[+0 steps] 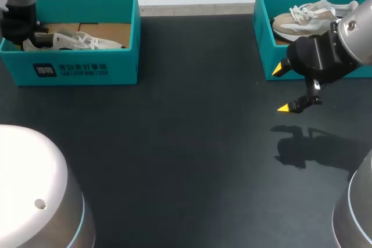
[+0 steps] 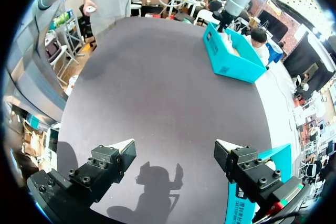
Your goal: Take the shoe out of the shoebox, open the shoe tongue, remove and reinsert the insole, then place the shoe into the shoebox
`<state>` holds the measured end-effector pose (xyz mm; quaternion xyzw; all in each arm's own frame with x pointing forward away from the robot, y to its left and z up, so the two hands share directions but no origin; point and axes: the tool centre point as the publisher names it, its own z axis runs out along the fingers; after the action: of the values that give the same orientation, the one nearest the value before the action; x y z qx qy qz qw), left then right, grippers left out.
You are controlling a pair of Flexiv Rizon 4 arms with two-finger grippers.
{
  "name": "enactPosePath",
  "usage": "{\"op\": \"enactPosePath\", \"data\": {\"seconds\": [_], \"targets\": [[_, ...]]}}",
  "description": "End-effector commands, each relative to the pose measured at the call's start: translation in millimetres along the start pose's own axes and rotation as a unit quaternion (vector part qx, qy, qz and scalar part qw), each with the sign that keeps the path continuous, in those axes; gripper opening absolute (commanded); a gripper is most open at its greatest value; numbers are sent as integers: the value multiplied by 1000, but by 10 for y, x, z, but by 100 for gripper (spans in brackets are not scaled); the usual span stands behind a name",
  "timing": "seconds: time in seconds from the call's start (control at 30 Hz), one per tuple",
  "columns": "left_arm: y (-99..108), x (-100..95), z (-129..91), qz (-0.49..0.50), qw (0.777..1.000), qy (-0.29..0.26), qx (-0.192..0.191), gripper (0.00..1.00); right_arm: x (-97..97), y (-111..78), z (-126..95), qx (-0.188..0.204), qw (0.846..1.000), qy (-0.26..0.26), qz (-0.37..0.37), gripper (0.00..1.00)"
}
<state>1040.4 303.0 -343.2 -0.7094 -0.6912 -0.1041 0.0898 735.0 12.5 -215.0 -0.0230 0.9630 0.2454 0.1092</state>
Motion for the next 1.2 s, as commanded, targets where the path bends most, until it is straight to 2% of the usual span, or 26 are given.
{"op": "enactPosePath", "data": {"seconds": [0.03,0.17,0.4,0.43,0.5,0.53,0.57,0.6,0.63,0.67,0.7,0.77,0.83,0.9,1.2], "targets": [[28,-55,120,3,1000,8,1,0,-1,5,14,1,1000,0,0,100],[5,-89,234,3,1000,7,8,0,-1,5,14,1,1000,0,0,100],[-47,-97,303,5,1000,-3,12,0,-1,5,14,1,1000,0,0,100],[-50,-94,304,6,1000,-3,13,7,-1,5,14,1,1000,0,0,100],[-57,-89,303,7,1000,-4,14,40,-1,5,14,1,1000,0,0,100],[-60,-88,302,8,1000,-5,14,42,-1,5,14,1,1000,0,0,100],[-66,-87,301,9,1000,-6,14,49,-1,5,14,1,1000,0,0,100],[-74,-89,299,11,1000,-7,14,64,-1,5,14,1,1000,0,0,100],[-84,-91,296,12,1000,-8,14,70,-1,5,14,1,1000,0,0,100],[-95,-93,288,14,1000,-9,14,84,-1,5,14,1,1000,0,0,100],[-106,-93,276,16,1000,-11,14,93,-1,5,14,1,1000,0,0,100],[-126,-87,235,19,1000,-17,11,100,-1,5,14,1,1000,0,0,100],[-138,-72,187,17,1000,-26,6,98,-1,5,14,1,1000,0,0,100],[-139,-54,119,20,999,-33,5,87,-1,5,14,1,1000,0,0,100],[-128,-39,-208,26,998,-58,-9,82,-1,5,14,1,1000,0,0,100]]}}
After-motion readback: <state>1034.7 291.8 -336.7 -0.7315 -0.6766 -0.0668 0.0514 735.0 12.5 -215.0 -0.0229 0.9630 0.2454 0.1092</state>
